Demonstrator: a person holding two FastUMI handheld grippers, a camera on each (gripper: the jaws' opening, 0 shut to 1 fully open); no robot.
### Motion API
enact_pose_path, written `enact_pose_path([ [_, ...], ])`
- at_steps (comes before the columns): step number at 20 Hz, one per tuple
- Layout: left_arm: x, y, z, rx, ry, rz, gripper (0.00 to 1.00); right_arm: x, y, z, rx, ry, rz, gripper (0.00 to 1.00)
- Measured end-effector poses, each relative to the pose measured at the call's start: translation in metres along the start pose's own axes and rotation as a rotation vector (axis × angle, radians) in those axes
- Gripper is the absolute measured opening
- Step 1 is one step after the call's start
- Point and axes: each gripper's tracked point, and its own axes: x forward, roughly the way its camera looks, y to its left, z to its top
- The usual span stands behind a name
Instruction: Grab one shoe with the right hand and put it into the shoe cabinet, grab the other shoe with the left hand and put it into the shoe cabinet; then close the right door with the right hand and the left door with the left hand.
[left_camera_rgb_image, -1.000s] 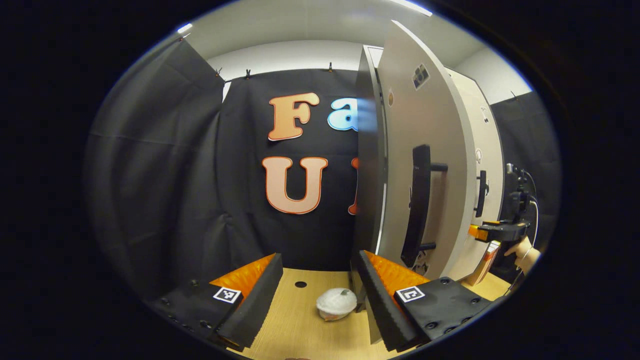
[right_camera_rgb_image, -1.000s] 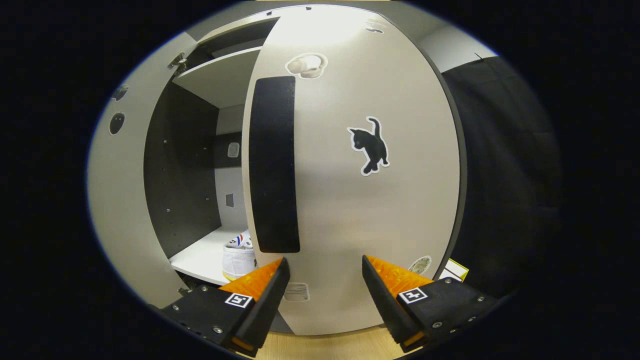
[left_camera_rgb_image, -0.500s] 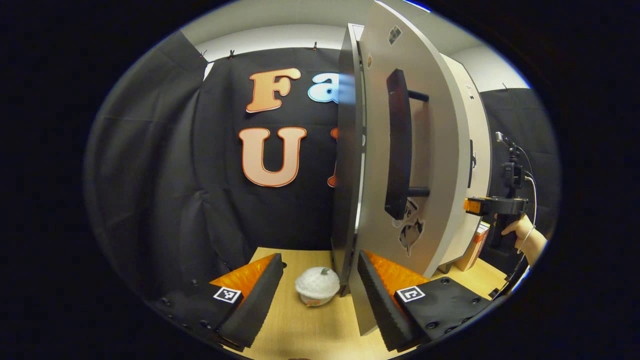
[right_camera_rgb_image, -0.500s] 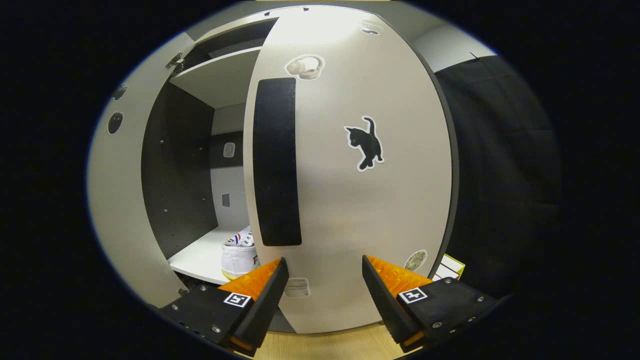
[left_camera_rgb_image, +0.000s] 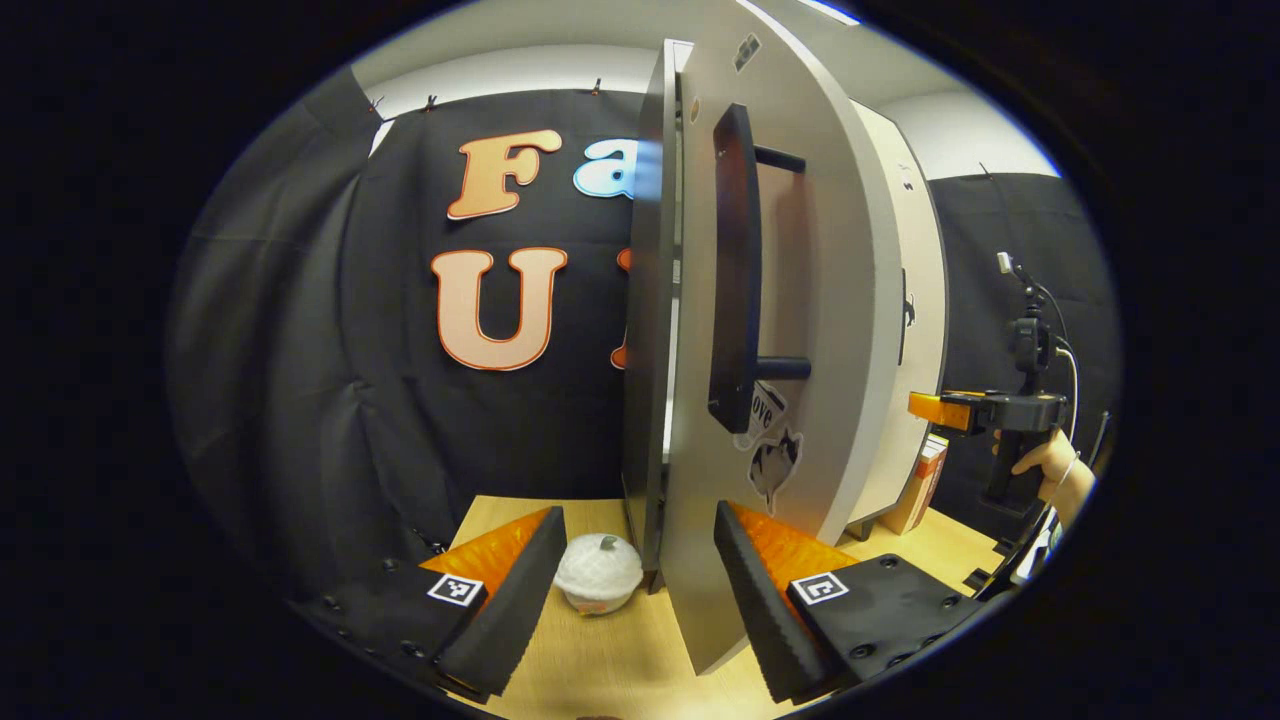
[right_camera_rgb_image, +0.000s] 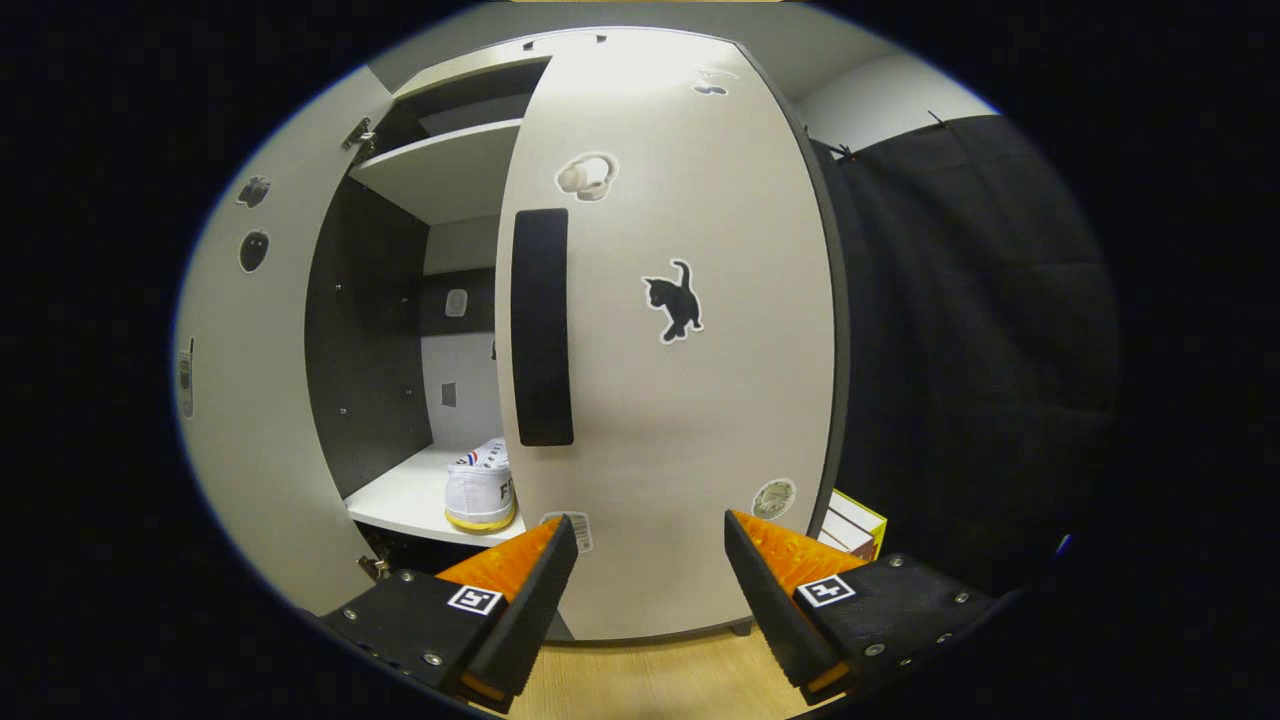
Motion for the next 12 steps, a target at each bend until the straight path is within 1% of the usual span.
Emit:
enact_pose_path([
  [1,0.000,-0.002,-0.001,0.002,0.000,-0.004,0.94,-0.005,-0.002,0.003,-0.009,-0.011,-0.004,0.92],
  [3,0.003,-0.007,-0.002,-0.005,0.006,-0.019,0.99,-0.016,-0.005,0.010,-0.022,-0.033,-0.009,0.92],
  [4,0.002,-0.009,0.000,-0.003,0.005,-0.024,0.96,-0.022,-0.007,0.013,-0.028,-0.042,-0.012,0.92],
  [5,0.003,-0.012,0.000,0.002,0.002,-0.029,0.92,-0.027,-0.009,0.015,-0.034,-0.051,-0.017,0.92],
  [6,0.003,-0.014,0.000,0.003,0.001,-0.034,0.92,-0.032,-0.012,0.017,-0.038,-0.058,-0.021,0.92],
  [7,0.004,-0.016,0.000,0.000,0.002,-0.043,0.95,-0.038,-0.013,0.018,-0.036,-0.057,-0.020,0.92],
  [8,0.005,-0.019,0.000,-0.002,0.002,-0.052,0.92,-0.043,-0.013,0.018,-0.030,-0.055,-0.012,0.92],
  [9,0.005,-0.022,0.002,0.000,0.002,-0.060,0.92,-0.048,-0.014,0.021,-0.026,-0.058,-0.008,0.92],
  [10,0.004,-0.027,0.002,0.002,0.000,-0.069,0.95,-0.052,-0.016,0.023,-0.027,-0.062,-0.008,0.92],
  [11,0.004,-0.033,0.004,0.002,-0.004,-0.079,0.92,-0.056,-0.020,0.026,-0.033,-0.069,-0.012,0.92],
  [12,0.005,-0.038,0.005,0.003,-0.007,-0.089,0.92,-0.059,-0.022,0.029,-0.041,-0.077,-0.018,0.92],
])
